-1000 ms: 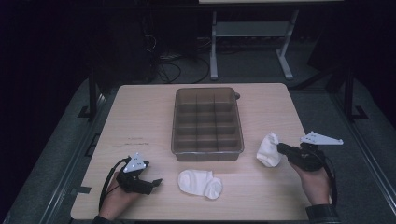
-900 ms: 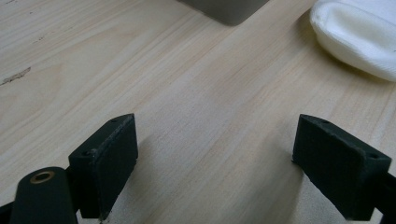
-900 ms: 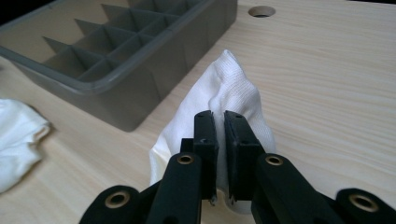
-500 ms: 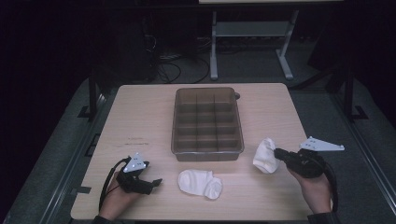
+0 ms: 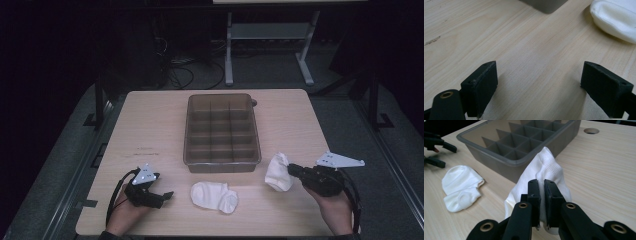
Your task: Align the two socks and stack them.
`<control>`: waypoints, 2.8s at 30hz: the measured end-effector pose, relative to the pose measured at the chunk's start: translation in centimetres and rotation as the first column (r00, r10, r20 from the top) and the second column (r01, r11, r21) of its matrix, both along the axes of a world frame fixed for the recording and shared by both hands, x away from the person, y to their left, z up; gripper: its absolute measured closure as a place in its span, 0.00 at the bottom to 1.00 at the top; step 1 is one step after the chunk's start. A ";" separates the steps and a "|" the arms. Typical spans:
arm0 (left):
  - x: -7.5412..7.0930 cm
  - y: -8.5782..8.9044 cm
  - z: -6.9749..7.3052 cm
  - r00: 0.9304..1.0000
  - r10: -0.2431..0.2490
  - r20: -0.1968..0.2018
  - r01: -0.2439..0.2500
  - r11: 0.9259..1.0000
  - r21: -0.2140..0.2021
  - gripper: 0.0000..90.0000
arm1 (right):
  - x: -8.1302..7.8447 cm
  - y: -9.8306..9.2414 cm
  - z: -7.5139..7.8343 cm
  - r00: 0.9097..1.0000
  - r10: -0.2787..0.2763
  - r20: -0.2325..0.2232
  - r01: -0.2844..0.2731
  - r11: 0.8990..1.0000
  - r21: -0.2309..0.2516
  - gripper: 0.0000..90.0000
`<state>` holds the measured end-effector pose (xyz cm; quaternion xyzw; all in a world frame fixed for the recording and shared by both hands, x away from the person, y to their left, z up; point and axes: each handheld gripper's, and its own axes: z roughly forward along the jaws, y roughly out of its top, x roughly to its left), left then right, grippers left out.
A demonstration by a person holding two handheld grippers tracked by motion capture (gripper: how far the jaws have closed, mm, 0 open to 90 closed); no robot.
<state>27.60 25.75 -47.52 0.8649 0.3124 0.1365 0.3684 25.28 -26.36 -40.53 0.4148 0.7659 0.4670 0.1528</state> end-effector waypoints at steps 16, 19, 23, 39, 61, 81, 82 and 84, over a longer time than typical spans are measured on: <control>0.0 0.0 0.0 1.000 0.001 0.000 -0.001 1.000 0.001 0.15 | -0.3 2.2 0.3 0.996 0.082 0.021 -0.082 0.997 -0.003 0.93; 0.0 0.0 0.0 1.000 0.001 0.001 -0.001 1.000 0.000 0.15 | -0.3 2.6 0.3 0.995 0.095 0.021 -0.095 0.995 0.002 0.93; 0.0 0.0 0.0 1.000 0.001 0.001 -0.001 1.000 0.001 0.15 | -0.3 3.0 0.3 0.994 0.111 0.019 -0.111 0.994 0.009 0.93; 0.0 0.0 0.0 1.000 0.003 0.000 -0.003 1.000 -0.002 0.15 | -0.2 5.6 0.4 0.980 0.195 0.027 -0.195 0.981 0.014 0.93; 0.0 -0.1 0.0 1.000 0.008 0.000 -0.008 1.000 -0.008 0.15 | 1.0 10.7 0.8 0.944 0.326 0.039 -0.327 0.945 0.022 0.93; 0.0 -0.1 0.0 1.000 0.008 0.000 -0.008 1.000 -0.007 0.15 | 1.6 15.6 0.0 0.905 0.425 0.028 -0.426 0.903 0.048 0.93; 0.0 -0.1 0.0 1.000 0.006 0.000 -0.006 1.000 -0.004 0.15 | 1.7 15.9 -0.1 0.903 0.430 0.027 -0.431 0.901 0.048 0.93; 0.0 -0.1 0.0 1.000 0.006 0.000 -0.006 1.000 -0.004 0.15 | 1.8 16.4 -0.3 0.900 0.436 0.021 -0.437 0.898 0.050 0.93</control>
